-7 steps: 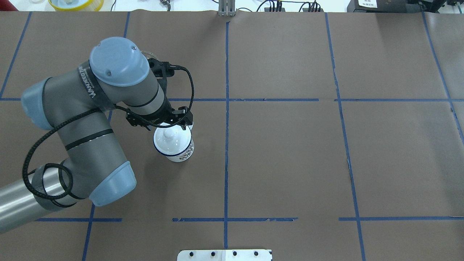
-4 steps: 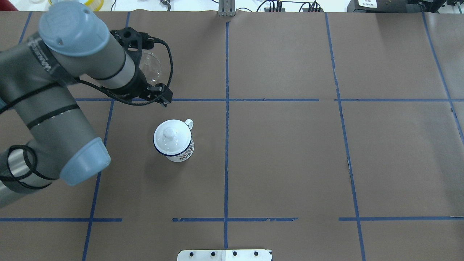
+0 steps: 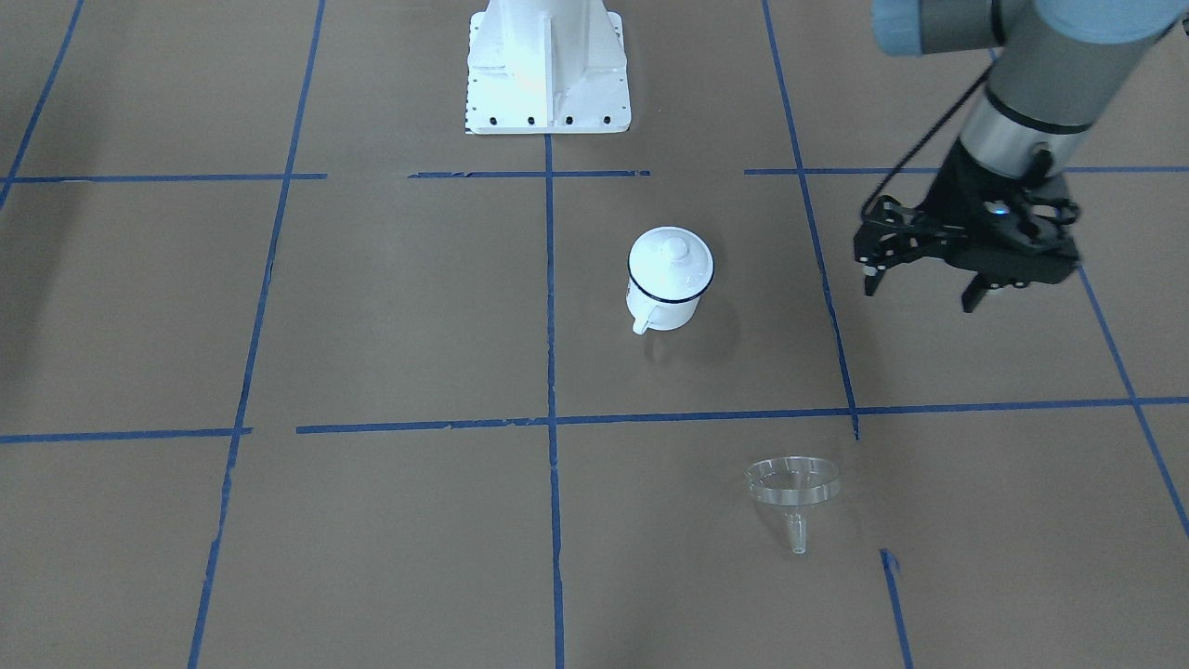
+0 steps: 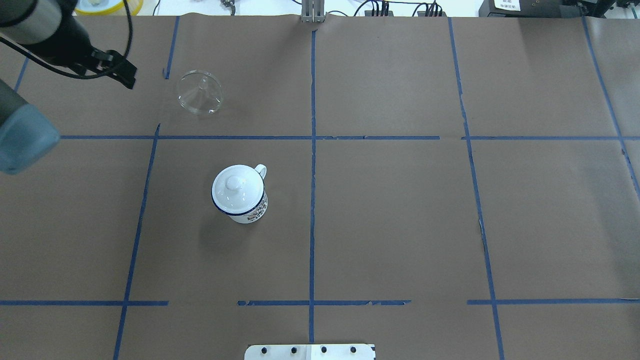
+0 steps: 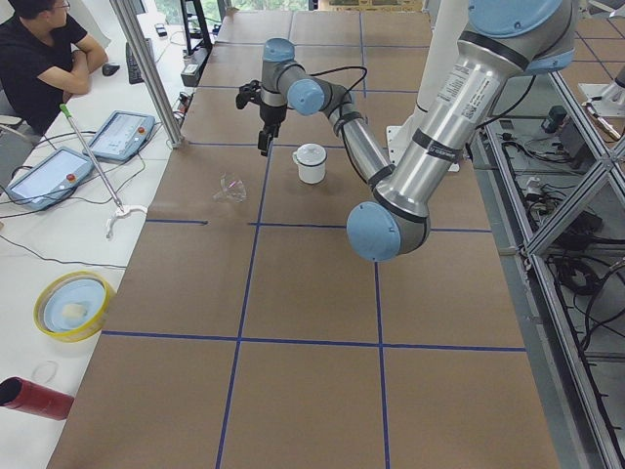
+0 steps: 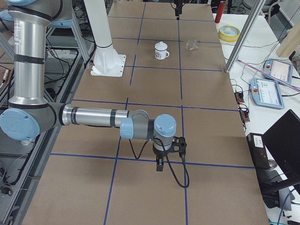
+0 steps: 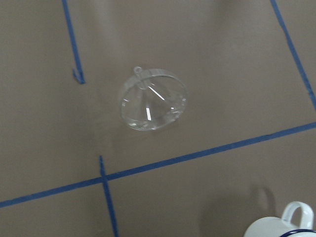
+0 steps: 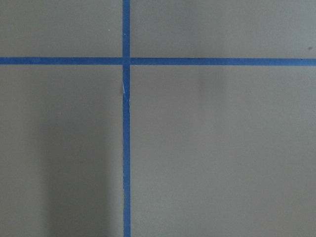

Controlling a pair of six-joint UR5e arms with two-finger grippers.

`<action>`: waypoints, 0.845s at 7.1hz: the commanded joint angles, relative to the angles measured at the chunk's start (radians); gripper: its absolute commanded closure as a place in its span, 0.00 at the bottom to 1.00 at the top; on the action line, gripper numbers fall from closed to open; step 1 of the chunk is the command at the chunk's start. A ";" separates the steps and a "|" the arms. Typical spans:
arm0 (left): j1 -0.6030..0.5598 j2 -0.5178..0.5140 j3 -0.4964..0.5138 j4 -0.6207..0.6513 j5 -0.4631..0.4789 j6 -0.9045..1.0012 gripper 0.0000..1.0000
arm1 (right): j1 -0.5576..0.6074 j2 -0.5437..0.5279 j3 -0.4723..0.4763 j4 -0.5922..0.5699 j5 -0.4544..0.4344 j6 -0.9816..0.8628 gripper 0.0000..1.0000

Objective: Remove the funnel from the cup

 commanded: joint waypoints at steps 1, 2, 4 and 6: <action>-0.186 0.084 0.086 -0.004 -0.078 0.249 0.00 | 0.000 0.000 0.001 0.000 0.000 0.000 0.00; -0.252 0.136 0.129 -0.004 -0.132 0.367 0.00 | 0.000 0.000 -0.001 0.000 0.000 0.000 0.00; -0.325 0.285 0.189 -0.051 -0.193 0.533 0.00 | 0.000 0.000 -0.001 0.000 0.000 0.000 0.00; -0.411 0.344 0.335 -0.221 -0.195 0.561 0.00 | 0.000 0.000 -0.001 0.000 0.000 0.000 0.00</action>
